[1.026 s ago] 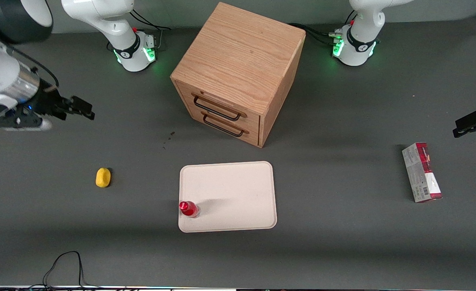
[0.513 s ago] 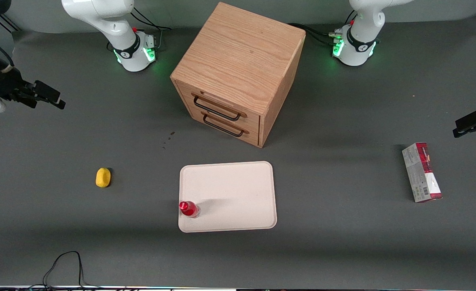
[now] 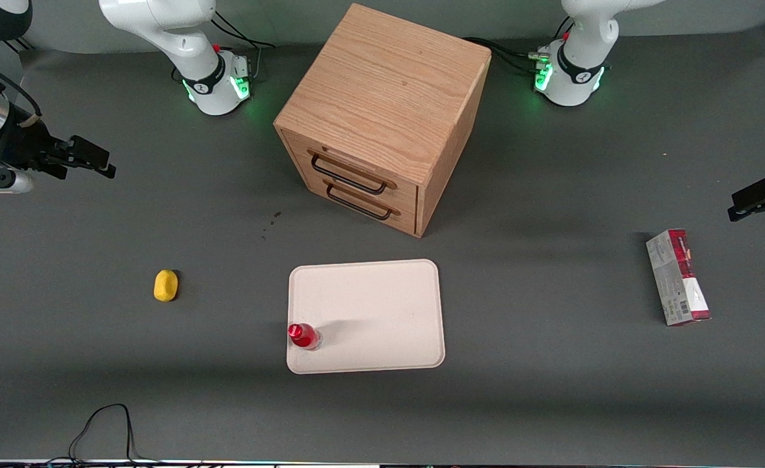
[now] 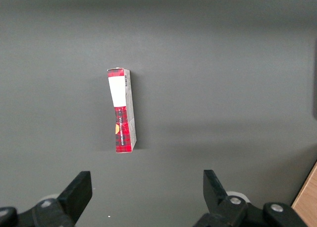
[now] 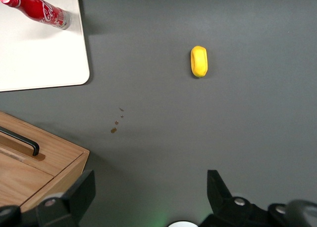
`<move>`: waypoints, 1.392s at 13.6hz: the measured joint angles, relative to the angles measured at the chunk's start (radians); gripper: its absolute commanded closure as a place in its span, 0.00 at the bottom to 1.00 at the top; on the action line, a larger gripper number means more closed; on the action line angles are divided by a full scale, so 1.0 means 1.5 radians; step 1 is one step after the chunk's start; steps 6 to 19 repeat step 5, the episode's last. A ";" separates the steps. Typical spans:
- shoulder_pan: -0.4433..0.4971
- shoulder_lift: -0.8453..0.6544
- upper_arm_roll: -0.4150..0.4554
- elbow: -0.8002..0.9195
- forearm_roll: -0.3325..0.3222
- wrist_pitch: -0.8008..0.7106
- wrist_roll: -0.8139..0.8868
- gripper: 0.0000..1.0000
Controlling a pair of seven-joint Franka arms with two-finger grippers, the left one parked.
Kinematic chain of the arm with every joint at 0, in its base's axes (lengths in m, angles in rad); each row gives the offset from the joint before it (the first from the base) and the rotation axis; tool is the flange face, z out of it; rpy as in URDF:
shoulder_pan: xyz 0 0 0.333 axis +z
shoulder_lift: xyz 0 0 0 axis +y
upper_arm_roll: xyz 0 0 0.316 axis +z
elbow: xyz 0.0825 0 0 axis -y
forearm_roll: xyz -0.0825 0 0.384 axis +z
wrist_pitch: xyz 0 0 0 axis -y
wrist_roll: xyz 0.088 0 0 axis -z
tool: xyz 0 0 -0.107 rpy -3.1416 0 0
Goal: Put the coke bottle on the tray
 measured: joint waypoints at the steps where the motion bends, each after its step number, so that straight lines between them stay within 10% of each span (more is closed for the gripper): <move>1: 0.000 0.000 0.000 0.005 -0.001 -0.005 -0.001 0.00; 19: -0.001 0.000 0.000 0.016 -0.002 -0.018 -0.003 0.00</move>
